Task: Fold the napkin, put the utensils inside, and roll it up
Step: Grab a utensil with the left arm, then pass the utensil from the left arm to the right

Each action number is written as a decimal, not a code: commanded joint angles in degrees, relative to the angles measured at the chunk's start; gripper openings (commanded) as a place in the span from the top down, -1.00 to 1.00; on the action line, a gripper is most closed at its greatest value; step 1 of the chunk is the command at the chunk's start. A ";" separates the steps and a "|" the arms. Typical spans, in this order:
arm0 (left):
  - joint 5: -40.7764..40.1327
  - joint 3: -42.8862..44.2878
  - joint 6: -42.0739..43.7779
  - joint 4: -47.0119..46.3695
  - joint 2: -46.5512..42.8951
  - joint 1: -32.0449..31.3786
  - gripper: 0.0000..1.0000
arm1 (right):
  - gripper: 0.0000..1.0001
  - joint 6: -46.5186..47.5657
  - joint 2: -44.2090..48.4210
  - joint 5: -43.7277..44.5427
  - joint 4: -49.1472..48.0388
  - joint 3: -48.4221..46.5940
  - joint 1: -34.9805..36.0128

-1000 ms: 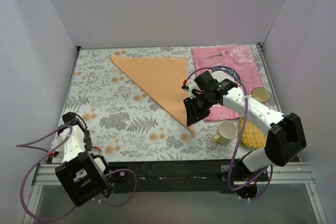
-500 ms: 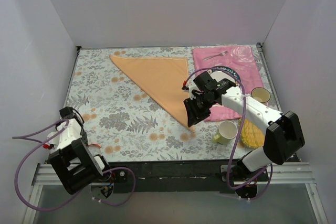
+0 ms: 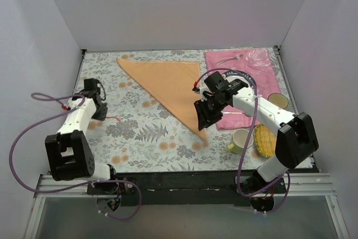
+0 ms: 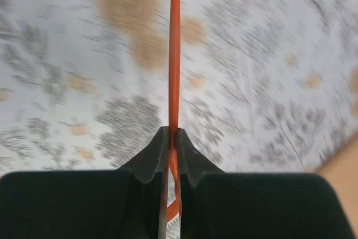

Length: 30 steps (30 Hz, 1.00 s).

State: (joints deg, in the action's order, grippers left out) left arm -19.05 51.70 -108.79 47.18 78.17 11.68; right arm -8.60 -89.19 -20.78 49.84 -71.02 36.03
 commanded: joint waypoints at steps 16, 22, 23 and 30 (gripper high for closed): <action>29.05 20.80 47.18 -13.08 7.87 -51.21 1.00 | -0.58 -21.08 -4.15 -29.93 -20.02 -4.83 -14.41; 26.70 23.26 49.11 -13.17 9.80 -57.90 1.00 | -0.57 -28.57 -3.10 -29.59 -28.83 -0.18 -13.36; 26.35 24.14 49.46 -12.56 10.16 -58.52 1.00 | -0.56 -29.19 -2.75 -28.80 -29.62 0.70 -13.27; 24.41 25.29 49.64 -12.38 9.63 -60.11 1.00 | 0.01 -31.65 -1.61 -27.39 -35.16 6.86 -11.60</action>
State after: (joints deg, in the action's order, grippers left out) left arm 6.63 74.50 -60.34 35.09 89.17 -48.27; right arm -37.87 -93.14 -47.86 19.49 -65.01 23.73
